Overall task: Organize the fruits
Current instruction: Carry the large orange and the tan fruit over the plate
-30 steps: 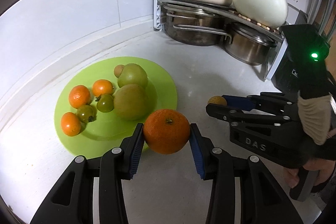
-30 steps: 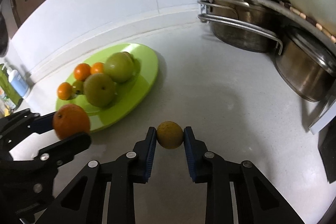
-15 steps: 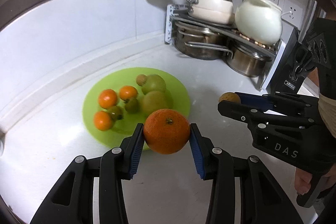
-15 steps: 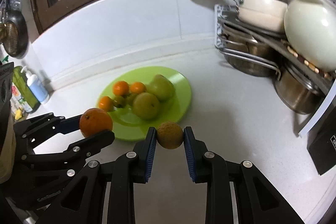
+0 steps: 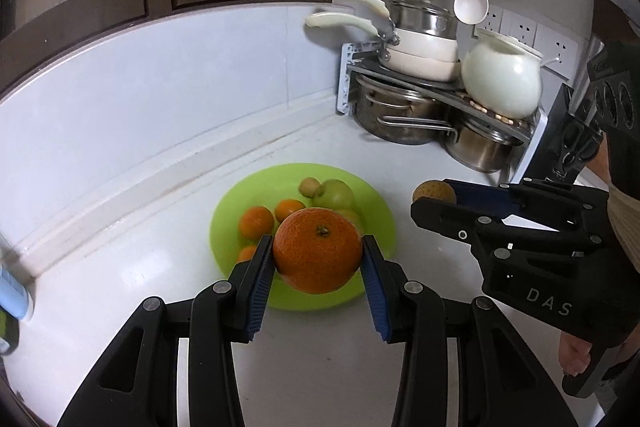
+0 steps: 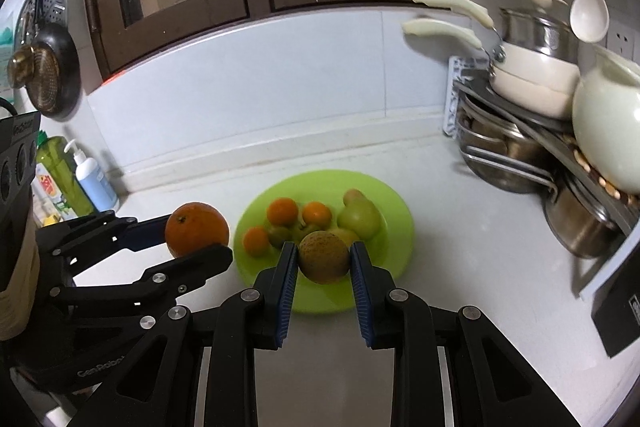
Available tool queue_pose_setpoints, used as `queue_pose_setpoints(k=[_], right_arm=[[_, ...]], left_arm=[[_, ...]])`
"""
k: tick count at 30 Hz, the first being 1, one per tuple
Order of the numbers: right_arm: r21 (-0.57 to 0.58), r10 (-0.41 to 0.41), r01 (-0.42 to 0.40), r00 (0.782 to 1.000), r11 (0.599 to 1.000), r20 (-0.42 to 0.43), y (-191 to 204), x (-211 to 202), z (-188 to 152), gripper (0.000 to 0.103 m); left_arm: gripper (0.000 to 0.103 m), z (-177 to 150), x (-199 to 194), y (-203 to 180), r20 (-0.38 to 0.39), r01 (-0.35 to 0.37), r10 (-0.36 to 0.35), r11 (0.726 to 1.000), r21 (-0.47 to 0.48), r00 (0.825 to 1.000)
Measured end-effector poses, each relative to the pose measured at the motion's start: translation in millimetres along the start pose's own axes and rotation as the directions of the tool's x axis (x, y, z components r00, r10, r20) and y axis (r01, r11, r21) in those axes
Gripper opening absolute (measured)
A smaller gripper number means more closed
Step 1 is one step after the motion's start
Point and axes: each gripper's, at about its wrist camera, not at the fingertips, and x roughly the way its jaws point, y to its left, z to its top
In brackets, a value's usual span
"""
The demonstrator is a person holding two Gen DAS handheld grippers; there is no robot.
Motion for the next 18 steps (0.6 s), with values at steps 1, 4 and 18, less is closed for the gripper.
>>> queue_pose_setpoints(k=[1,4,18], right_arm=[[-0.002,0.003,-0.003,1.000,1.000,0.002,2,2,3,0.028],[-0.005,0.009,-0.009,1.000,1.000,0.010,6,7,14,0.028],[-0.048,0.022,-0.022,1.000,0.999,-0.004,15,47,47,0.028]], left_arm=[[0.042,2,1,3,0.000,0.000,0.000,1.000,-0.001,1.000],[0.042,9,5,12,-0.007,-0.001,0.001,1.000,-0.005,1.000],[0.042,35,33,43,-0.013,-0.036,0.037,0.999,0.018,0.999]])
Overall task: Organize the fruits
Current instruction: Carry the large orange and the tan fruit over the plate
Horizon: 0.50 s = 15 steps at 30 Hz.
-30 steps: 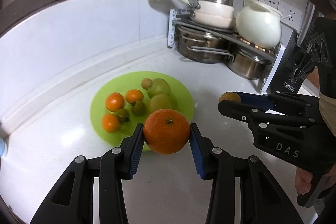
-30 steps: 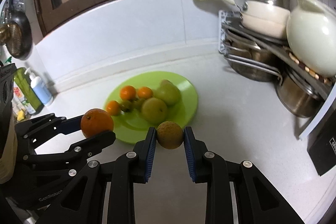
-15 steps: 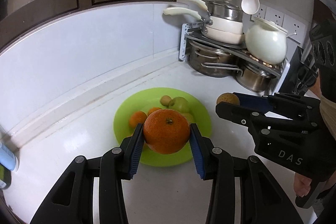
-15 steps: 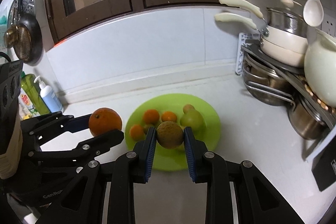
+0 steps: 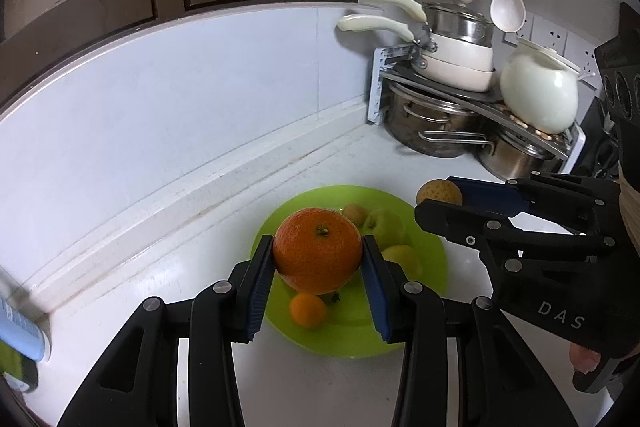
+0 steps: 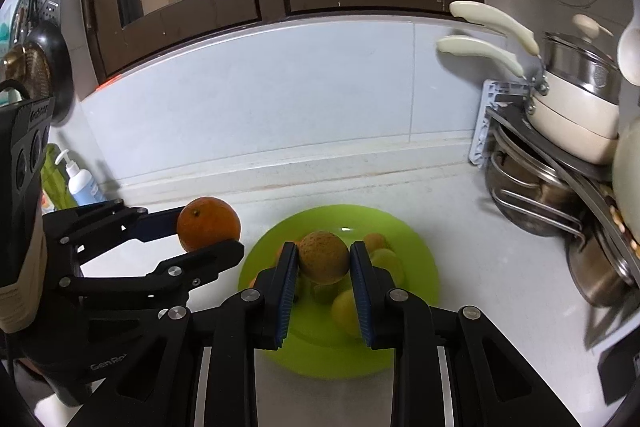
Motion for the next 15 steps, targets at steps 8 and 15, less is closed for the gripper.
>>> queue_pose_setpoints(k=[8,15], right_arm=[[-0.005,0.004,-0.005,1.000,1.000,-0.025,-9,32,12,0.028],[-0.007,0.007,-0.008,0.997,1.000,-0.072,-21,69,16,0.028]], left_arm=[[0.042,8,32,9,-0.025,0.006,-0.006,1.000,0.003,1.000],[0.042,11,68,16,-0.061,0.017,-0.015,0.999,0.033,0.998]])
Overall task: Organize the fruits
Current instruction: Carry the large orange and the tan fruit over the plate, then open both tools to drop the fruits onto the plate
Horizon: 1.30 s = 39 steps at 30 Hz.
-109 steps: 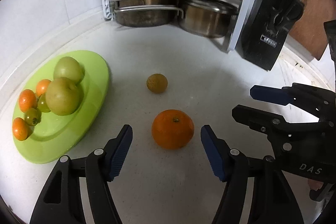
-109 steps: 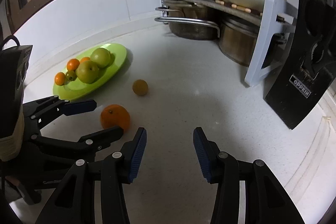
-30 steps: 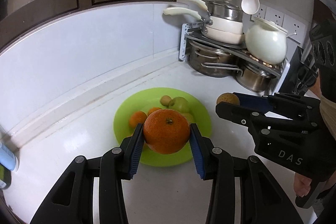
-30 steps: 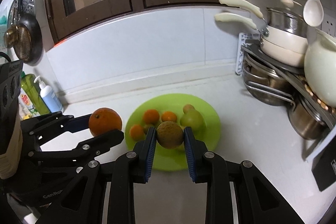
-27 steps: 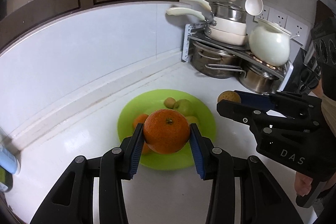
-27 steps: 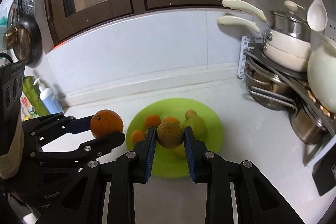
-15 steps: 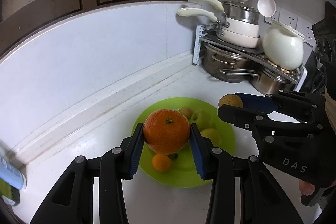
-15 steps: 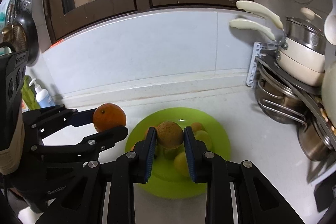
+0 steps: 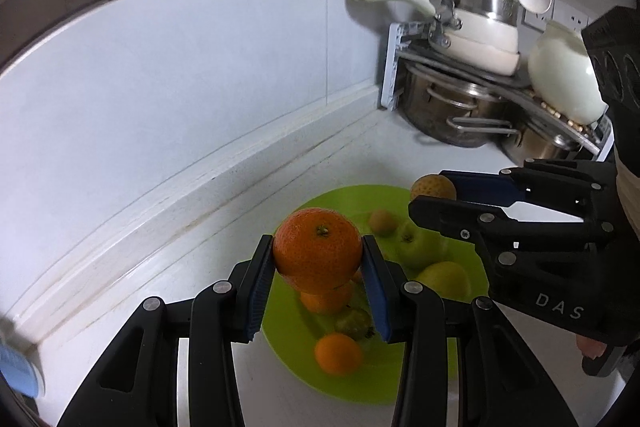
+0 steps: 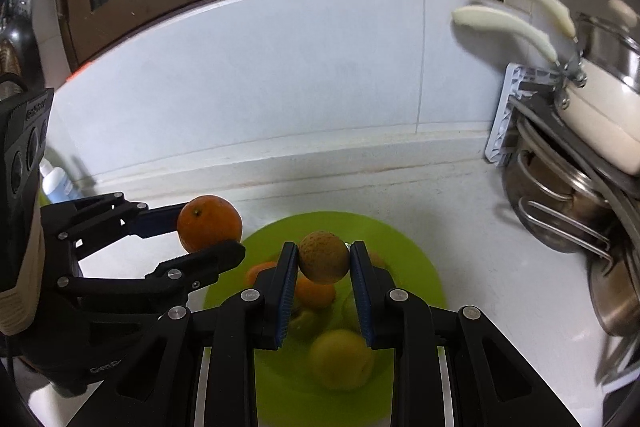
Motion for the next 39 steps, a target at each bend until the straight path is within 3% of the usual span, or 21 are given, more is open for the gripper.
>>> queue_pose_setpoints(k=[10,19,27,31,39], right_arm=[[0.009,0.008,-0.007,0.997,1.000,-0.076,-14,45,-2,0.028],[0.043,0.022,-0.018,0.994,0.999,-0.103,-21,60,-4,0.028],[0.045,0.005,-0.001,0.996,0.999,-0.086,-17,44,-8,0.028],[0.027,-0.031,0.032,0.998,0.999,-0.057,-11,26,-9,0.029],[0.030,-0.079,0.078,0.996,0.997,0.030,5,-33,-24,0.042]], left_arm=[[0.042,-3,48,6,-0.068,0.043,-0.041,0.999,0.019,0.997],[0.045,-6,56,9,-0.079,0.059,-0.058,0.998,0.015,0.995],[0.051,-7,33,13,-0.048,0.016,-0.017,1.000,-0.016,0.999],[0.056,-9,12,12,-0.020,-0.040,0.040,0.999,-0.028,0.999],[0.070,-23,-46,-2,0.045,-0.123,0.126,0.991,-0.056,0.991]])
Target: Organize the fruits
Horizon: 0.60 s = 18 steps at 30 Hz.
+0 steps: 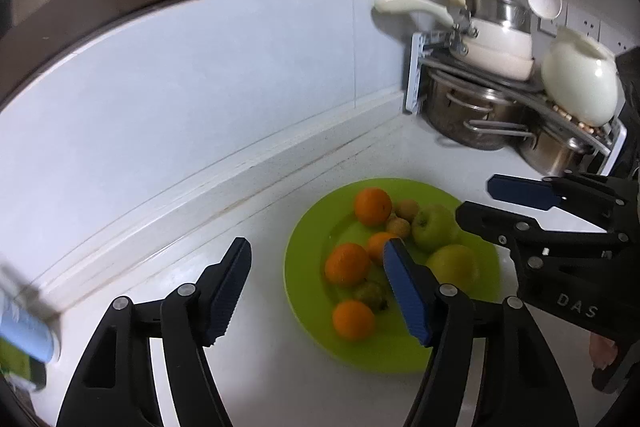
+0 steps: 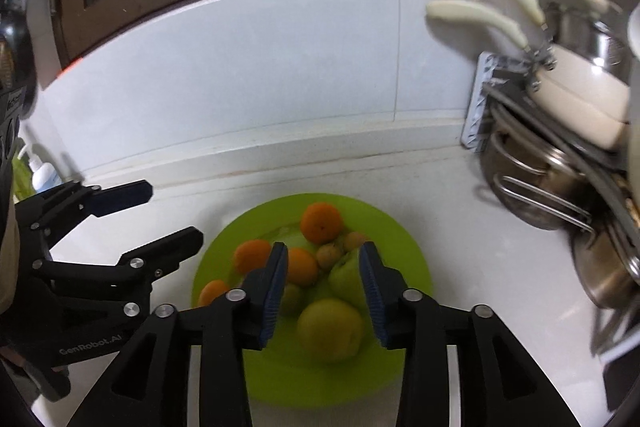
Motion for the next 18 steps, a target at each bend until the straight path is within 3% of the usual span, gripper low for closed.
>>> queue_pose_setpoints(k=[6,11,14,18], right_arm=[[0.009,-0.035,0.035,0.997,0.999,0.062,9,-46,-15,0.059],[0.021,-0.088,0.086,0.991,0.996,0.099,23,-84,-34,0.060],[0.043,-0.115,0.111,0.986,0.993,0.121,33,-107,-49,0.068],[0.065,-0.156,0.149,0.978,0.987,0.137,48,-135,-71,0.070]], left_arm=[[0.083,-16,-48,-2,0.056,-0.036,0.039,0.998,-0.041,0.998],[0.092,-35,-86,-5,0.101,-0.049,0.055,0.997,-0.058,0.993],[0.097,-48,-106,-8,0.118,-0.047,0.054,0.997,-0.062,0.992],[0.101,-65,-133,-11,0.140,-0.035,0.042,0.998,-0.048,0.989]])
